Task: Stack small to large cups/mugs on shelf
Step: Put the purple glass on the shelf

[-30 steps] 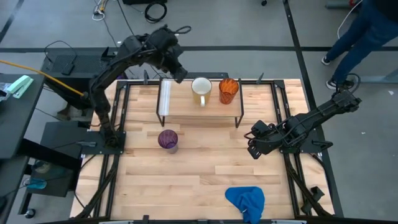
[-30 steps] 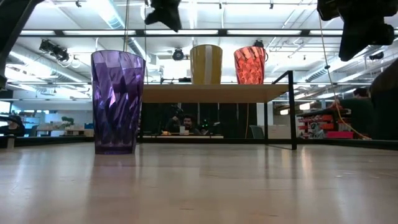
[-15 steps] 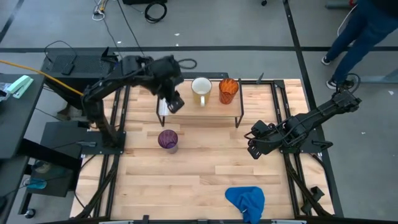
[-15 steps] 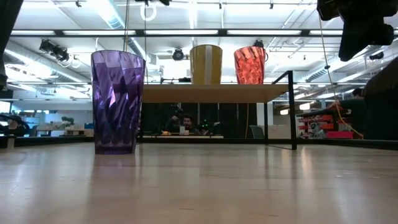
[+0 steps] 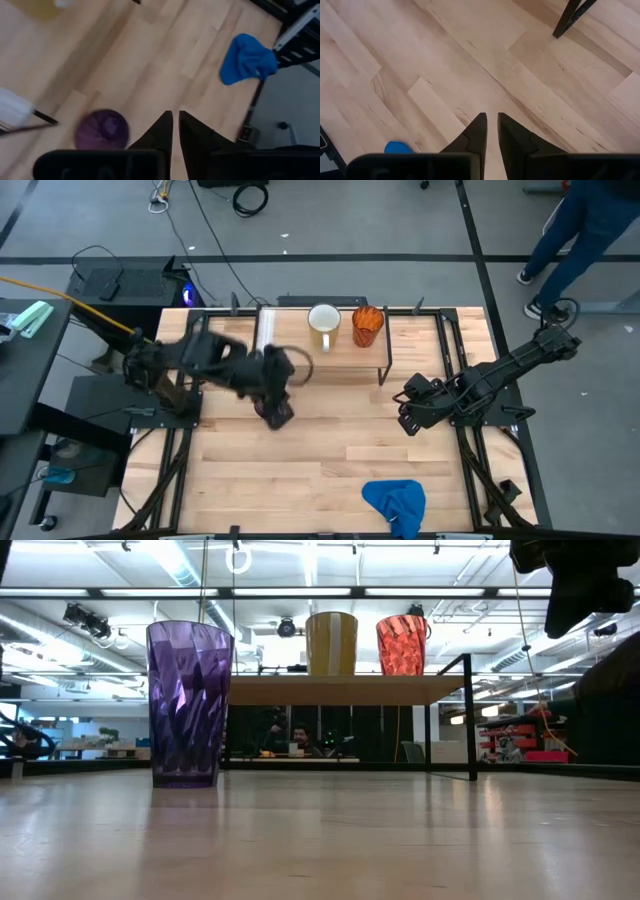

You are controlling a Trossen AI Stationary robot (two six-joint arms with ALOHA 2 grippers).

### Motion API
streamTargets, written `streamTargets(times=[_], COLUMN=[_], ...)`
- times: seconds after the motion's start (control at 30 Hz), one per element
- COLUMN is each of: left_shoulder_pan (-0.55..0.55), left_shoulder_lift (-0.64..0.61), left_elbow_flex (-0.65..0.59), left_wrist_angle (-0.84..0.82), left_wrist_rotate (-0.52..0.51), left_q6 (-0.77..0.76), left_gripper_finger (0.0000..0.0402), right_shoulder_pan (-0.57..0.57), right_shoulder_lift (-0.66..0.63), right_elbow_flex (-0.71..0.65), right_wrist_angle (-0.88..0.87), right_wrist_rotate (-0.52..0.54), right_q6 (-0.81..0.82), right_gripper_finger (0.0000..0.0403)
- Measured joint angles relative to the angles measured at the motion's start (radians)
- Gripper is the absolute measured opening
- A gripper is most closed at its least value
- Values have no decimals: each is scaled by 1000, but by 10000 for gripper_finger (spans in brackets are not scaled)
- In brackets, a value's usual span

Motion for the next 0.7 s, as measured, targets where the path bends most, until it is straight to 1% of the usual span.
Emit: streamTargets(times=[0.17, 0.27, 0.4, 0.47, 0.57, 0.7], left_shoulder_pan=[-122, -162, -199, -202, -195, -158], left_shoulder_lift=[0, -5, -36, -57, -100, -198], left_elbow_flex=[-5, -63, -233, -339, -492, -644], left_wrist_angle=[1, 1, 0, 0, 0, -1], left_wrist_rotate=[-70, -94, -93, -67, -50, -49], left_q6=[-155, -237, -325, -367, -431, -498], left_gripper_finger=[24, 18, 17, 22, 29, 36], right_shoulder_pan=[0, 0, 0, 0, 0, 0], right_shoulder_lift=[0, 0, 0, 0, 0, 0], right_elbow_flex=[0, 0, 0, 0, 0, 0], right_wrist_angle=[0, 0, 0, 1, 0, 1], right_wrist_rotate=[-7, -7, -7, -7, -7, -11], right_q6=[0, 1, 0, 0, 0, -6], right_gripper_finger=[52, 52, 52, 52, 52, 52])
